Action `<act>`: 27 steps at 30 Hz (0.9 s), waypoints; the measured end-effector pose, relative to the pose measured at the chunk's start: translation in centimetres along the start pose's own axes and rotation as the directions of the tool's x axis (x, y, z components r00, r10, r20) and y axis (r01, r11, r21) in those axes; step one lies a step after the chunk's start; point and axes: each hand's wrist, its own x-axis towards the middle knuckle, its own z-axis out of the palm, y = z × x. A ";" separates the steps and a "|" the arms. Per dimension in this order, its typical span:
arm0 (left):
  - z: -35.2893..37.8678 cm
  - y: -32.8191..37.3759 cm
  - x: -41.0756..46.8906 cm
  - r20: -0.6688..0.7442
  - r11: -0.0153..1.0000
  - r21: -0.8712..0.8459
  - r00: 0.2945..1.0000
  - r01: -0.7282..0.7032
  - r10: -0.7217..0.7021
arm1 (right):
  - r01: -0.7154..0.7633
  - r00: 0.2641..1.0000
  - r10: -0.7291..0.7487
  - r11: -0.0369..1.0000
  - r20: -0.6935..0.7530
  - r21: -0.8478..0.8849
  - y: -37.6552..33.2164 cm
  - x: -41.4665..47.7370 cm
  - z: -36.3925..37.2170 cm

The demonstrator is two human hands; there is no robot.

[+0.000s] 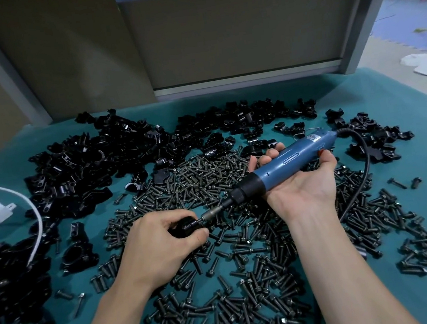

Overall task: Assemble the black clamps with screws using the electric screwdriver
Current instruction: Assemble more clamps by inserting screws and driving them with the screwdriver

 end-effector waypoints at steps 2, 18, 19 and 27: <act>0.0 0.0 0.0 -0.002 1.000 -0.007 1.000 0.010 -0.010 | 0.002 1.000 -0.002 1.000 0.016 -0.008 0.2 -0.1 0.1; -0.2 0.0 0.4 0.012 0.991 -0.135 1.000 0.020 -0.019 | 0.110 0.988 -0.098 0.989 0.121 -0.099 0.9 -0.6 1.1; -0.2 0.1 0.4 0.019 0.988 -0.155 1.000 0.019 -0.017 | 0.130 0.987 -0.119 0.986 0.106 -0.106 0.9 -0.5 1.3; -0.5 0.1 0.3 0.045 0.976 -0.218 0.999 0.015 -0.005 | 0.167 0.985 -0.160 0.975 0.058 -0.149 1.1 -0.4 1.9</act>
